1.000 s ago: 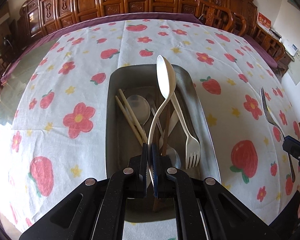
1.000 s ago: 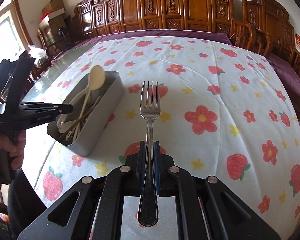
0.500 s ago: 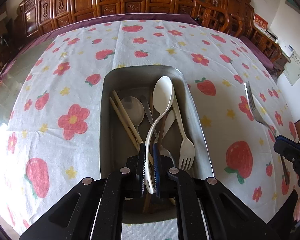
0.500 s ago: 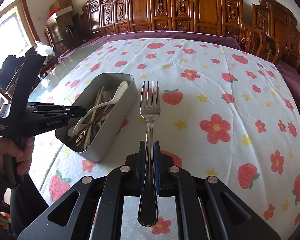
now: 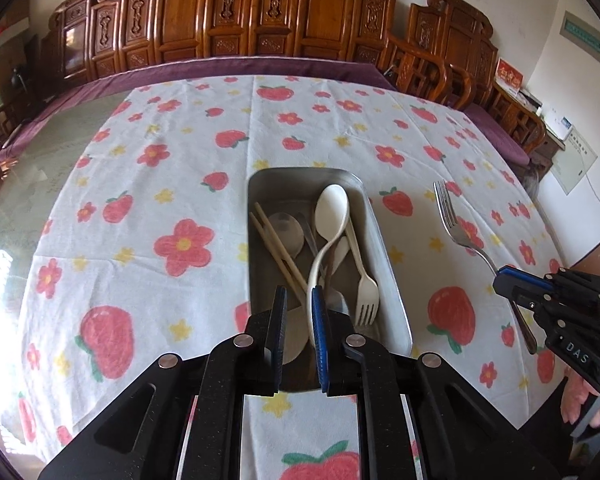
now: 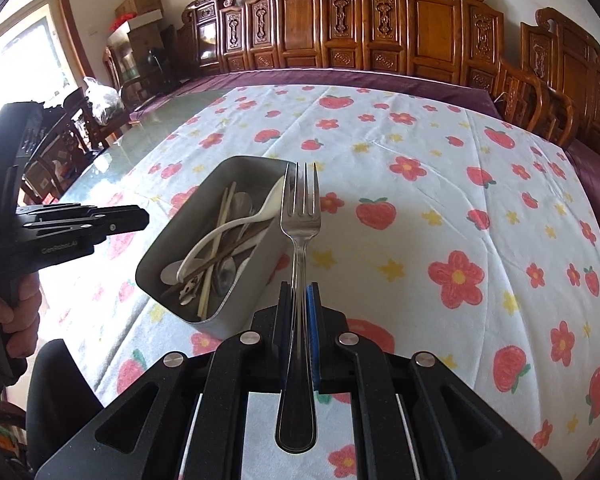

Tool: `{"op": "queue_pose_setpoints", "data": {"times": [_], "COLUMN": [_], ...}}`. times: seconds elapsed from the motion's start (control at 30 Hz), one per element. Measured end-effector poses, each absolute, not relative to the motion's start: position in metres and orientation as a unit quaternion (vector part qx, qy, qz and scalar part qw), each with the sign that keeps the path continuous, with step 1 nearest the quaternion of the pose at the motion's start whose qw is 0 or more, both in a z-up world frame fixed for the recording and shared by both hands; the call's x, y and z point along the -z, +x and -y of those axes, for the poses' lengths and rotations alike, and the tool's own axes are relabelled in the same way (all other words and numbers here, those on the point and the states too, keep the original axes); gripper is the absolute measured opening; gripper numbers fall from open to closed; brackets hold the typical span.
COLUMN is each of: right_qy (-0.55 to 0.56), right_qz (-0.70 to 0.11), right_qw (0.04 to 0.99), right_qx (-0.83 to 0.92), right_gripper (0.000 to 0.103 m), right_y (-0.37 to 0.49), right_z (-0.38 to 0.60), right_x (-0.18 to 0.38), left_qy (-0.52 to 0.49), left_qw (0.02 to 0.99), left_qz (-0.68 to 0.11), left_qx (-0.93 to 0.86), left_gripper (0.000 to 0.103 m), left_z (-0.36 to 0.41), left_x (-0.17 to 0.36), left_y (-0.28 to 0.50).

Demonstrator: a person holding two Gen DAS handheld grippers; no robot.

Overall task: Organize utensils
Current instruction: 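Lower the white spoon into the tray and open the left gripper while the right lifts the fork, then lower the metal fork into the tray and open the right gripper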

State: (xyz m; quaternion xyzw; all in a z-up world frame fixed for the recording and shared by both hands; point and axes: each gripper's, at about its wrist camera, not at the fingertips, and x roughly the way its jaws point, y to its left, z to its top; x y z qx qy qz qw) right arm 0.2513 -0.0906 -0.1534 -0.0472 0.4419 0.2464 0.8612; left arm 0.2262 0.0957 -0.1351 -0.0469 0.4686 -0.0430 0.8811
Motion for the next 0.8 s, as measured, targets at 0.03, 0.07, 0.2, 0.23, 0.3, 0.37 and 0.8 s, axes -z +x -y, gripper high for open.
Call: {"op": "queue_pose_setpoints", "data": {"times": [0.03, 0.07, 0.2, 0.23, 0.3, 0.37, 0.8], "right_qy": [-0.048, -0.048, -0.051, -0.052, -0.054, -0.056, -0.062], "right_qz": [-0.441, -0.440, -0.439, -0.438, -0.438, -0.438, -0.456], "right_qw": [0.861, 0.861, 0.859, 0.858, 0.857, 0.855, 0.842], "right_qx": [-0.248, -0.251, -0.259, -0.262, -0.266, -0.271, -0.282], "right_gripper": [0.009, 0.009, 0.009, 0.009, 0.009, 0.009, 0.009], "right_y": [0.252, 0.253, 0.256, 0.257, 0.259, 0.262, 0.283], "right_z": [0.088, 0.084, 0.070, 0.066, 0.056, 0.047, -0.009], "right_x": [0.152, 0.151, 0.149, 0.149, 0.149, 0.149, 0.164], "left_qy": [-0.046, -0.047, -0.051, -0.052, -0.054, -0.058, -0.067], "left_qw": [0.882, 0.884, 0.887, 0.888, 0.890, 0.891, 0.897], "left_qz": [-0.467, -0.464, -0.457, -0.456, -0.452, -0.449, -0.436], "left_qx": [0.040, 0.037, 0.029, 0.027, 0.023, 0.020, 0.013], "left_gripper": [0.011, 0.011, 0.011, 0.011, 0.012, 0.012, 0.013], "left_z": [-0.098, -0.103, -0.116, -0.119, -0.125, -0.131, -0.157], "left_x": [0.134, 0.131, 0.125, 0.124, 0.122, 0.119, 0.108], "left_y": [0.225, 0.223, 0.216, 0.215, 0.212, 0.209, 0.196]}}
